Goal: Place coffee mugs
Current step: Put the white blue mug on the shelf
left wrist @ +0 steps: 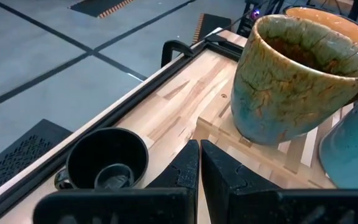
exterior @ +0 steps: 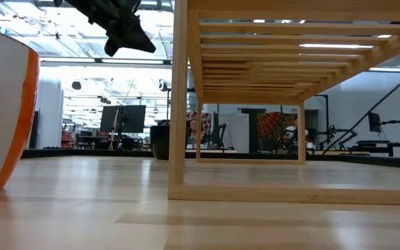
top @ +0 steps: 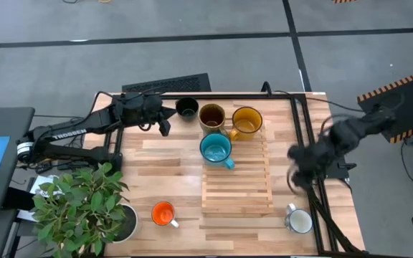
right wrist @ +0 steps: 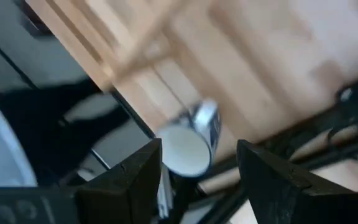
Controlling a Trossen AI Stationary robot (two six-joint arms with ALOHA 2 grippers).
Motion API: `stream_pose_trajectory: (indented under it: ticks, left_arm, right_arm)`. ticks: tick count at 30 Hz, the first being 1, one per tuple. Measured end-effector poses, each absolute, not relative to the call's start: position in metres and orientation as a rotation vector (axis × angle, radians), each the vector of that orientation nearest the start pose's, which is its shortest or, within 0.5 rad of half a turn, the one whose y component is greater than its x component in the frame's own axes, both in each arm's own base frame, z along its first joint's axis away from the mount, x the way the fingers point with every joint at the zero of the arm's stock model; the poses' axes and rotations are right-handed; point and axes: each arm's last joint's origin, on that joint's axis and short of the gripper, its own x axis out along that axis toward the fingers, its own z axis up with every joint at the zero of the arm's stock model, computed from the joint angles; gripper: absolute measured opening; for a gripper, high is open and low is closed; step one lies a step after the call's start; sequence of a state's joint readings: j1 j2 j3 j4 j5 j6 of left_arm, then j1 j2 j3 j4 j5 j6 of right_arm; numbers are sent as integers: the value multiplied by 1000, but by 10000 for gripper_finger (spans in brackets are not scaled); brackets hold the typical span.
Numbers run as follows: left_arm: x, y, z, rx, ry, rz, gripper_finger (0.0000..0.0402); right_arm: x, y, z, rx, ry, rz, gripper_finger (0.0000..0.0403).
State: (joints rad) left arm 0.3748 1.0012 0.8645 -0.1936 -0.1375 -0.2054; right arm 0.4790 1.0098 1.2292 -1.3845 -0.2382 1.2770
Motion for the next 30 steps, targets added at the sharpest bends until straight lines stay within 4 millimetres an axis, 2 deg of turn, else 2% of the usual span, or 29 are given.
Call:
stream_pose_trajectory:
  ticks: [6, 11, 16, 22, 30]
  left_arm:
    - [203, 84, 321, -247, 275, 541, 0]
    - [203, 84, 321, -260, 271, 543, 0]
    - [203, 84, 321, -261, 271, 543, 0]
    - [203, 84, 321, -261, 271, 543, 0]
    - [203, 84, 321, -261, 271, 543, 0]
  right_arm:
    - [116, 119, 314, 948, 1537, -267, 233]
    - [107, 148, 293, 1035, 1596, -384, 233]
    - [107, 175, 274, 1059, 1603, -370, 233]
    - [112, 184, 252, 946, 1623, -516, 233]
    - [119, 191, 233, 860, 1643, -631, 233]
